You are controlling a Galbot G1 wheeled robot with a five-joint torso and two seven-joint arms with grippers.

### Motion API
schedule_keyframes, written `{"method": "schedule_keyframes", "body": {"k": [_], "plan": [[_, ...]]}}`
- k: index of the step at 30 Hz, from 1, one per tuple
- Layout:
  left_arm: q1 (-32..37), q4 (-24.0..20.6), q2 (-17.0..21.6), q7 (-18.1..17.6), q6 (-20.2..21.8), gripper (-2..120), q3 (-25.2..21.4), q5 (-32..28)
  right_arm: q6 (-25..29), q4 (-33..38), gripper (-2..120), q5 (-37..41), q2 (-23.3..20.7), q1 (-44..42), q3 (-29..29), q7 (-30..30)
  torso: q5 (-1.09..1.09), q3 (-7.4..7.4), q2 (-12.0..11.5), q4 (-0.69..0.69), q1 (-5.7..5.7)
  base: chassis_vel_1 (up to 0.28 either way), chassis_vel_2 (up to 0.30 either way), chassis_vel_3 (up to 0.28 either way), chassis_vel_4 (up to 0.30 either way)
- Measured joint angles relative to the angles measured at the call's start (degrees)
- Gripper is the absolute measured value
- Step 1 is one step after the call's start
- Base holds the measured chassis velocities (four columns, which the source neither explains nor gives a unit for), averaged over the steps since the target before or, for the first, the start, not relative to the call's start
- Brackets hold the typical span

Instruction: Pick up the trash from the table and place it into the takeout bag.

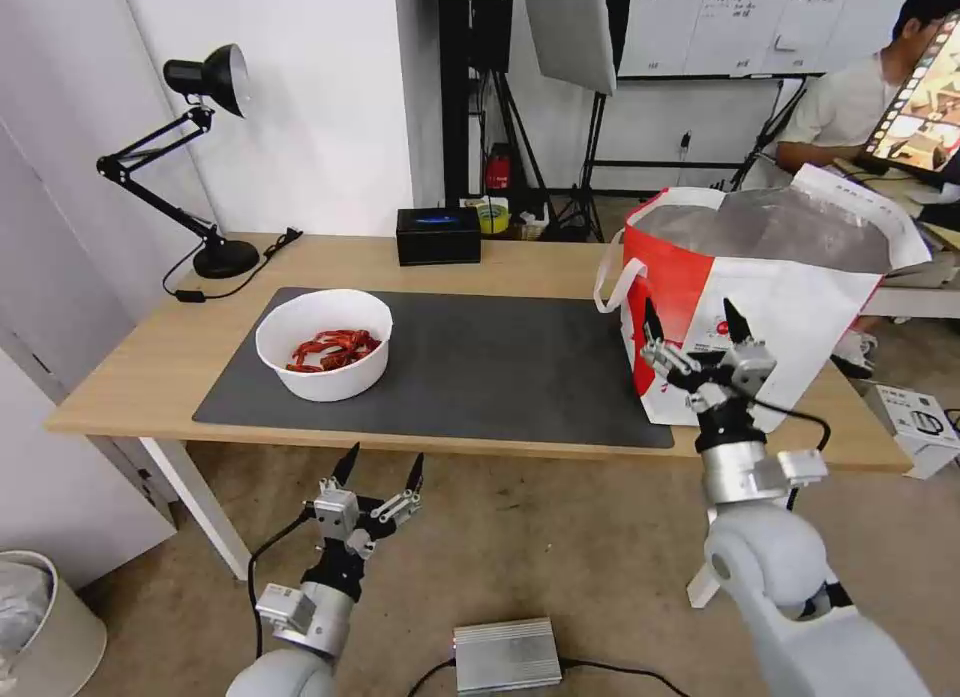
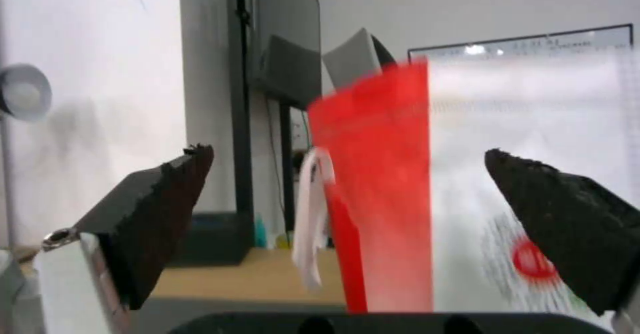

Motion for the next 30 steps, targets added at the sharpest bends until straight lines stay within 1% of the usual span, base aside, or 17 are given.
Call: {"method": "schedule_keyframes", "body": {"k": [7,8,11,13,15,21,27,30], "plan": [[-1.2,0.4,1.8,-0.1,0.2,100,-1.3,-1.6,2.7,-1.0,100,-3.9,2.7,-3.8,0.2,-0.6,-0.01,0.00,0.0,0.00,0.00,0.000,0.000,0.000,0.000],[-1.5,0.6,2.1,-0.1,0.3,100,-1.6,-2.0,3.7,-1.5,100,-5.5,3.7,-5.0,0.2,-0.7,0.00,0.00,0.0,0.00,0.00,0.000,0.000,0.000,0.000],[-1.7,0.7,2.3,-0.1,0.4,100,-2.0,-2.3,4.4,-1.9,100,-6.9,4.8,-6.2,0.4,-0.7,0.00,0.00,0.0,0.00,0.01,0.000,0.000,0.000,0.000],[-2.3,0.9,2.7,-0.1,0.8,100,-2.9,-3.3,5.2,-2.6,100,-8.5,6.2,-8.7,0.5,-0.7,-0.01,0.01,0.0,0.01,0.00,0.000,0.000,0.000,0.000],[-2.4,0.9,2.7,-0.1,0.9,100,-3.1,-3.4,5.4,-2.7,100,-8.7,6.3,-9.0,0.5,-0.7,-0.01,0.00,0.0,0.01,0.00,0.000,0.000,0.000,0.000],[-3.0,0.8,3.9,-0.1,1.6,100,-4.2,-4.8,6.5,-3.8,100,-9.6,7.3,-14.5,0.5,-0.3,0.00,0.00,0.0,0.00,0.00,0.000,0.000,0.000,0.000],[-3.1,0.8,3.9,0.0,1.7,100,-4.4,-4.9,6.7,-4.1,100,-9.6,7.7,-16.2,-0.6,0.2,0.00,0.00,0.0,0.00,0.00,0.000,0.000,0.000,0.000],[-3.2,0.8,3.9,0.0,1.7,100,-4.3,-4.9,6.0,-3.8,100,-9.6,7.7,-16.4,-1.1,0.4,0.00,0.00,0.0,0.00,0.00,0.000,0.000,0.000,0.000]]}}
